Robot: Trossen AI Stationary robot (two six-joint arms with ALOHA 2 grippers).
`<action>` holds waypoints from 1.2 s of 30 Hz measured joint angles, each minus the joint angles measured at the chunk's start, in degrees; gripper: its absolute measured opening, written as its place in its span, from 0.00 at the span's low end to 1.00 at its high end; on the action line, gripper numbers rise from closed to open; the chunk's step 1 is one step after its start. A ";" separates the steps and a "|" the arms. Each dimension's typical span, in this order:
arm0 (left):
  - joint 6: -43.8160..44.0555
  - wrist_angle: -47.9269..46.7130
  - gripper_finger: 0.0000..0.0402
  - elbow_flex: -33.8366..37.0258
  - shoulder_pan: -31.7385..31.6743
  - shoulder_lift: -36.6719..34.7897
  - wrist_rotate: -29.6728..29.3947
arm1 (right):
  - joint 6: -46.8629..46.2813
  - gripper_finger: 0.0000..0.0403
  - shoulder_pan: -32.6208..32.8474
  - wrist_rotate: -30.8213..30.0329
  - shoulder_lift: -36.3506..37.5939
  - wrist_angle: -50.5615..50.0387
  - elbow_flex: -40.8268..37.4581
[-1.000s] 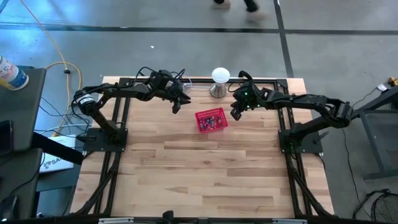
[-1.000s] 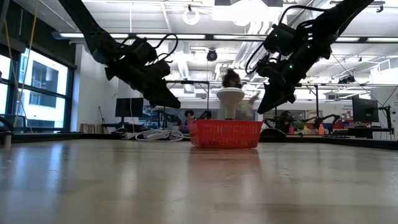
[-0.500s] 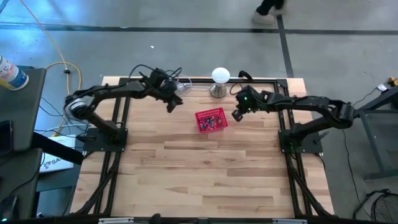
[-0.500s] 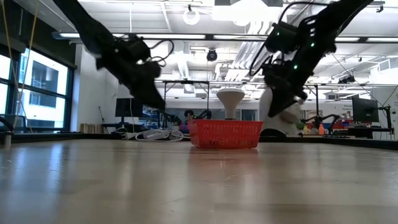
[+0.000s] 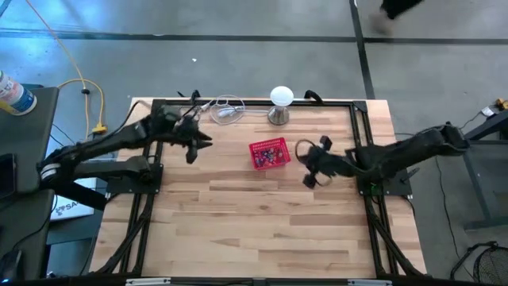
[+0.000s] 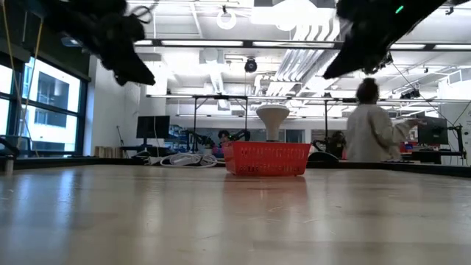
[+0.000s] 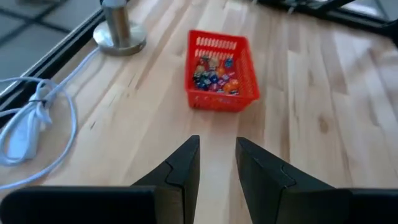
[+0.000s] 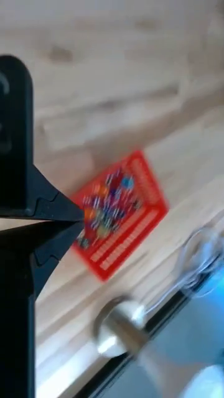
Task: Pick & Place Dice
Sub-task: Return to Home Position
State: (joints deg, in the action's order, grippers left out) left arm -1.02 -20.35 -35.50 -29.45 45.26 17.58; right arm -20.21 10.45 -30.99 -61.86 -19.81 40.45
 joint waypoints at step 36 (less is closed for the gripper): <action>7.99 6.50 0.24 30.08 15.43 -44.40 -7.41 | 5.44 0.01 23.00 -17.04 25.94 48.83 -39.93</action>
State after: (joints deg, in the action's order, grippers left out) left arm 6.97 -13.85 -5.42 -14.02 0.86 10.17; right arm -14.76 33.45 -48.03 -35.92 29.02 0.51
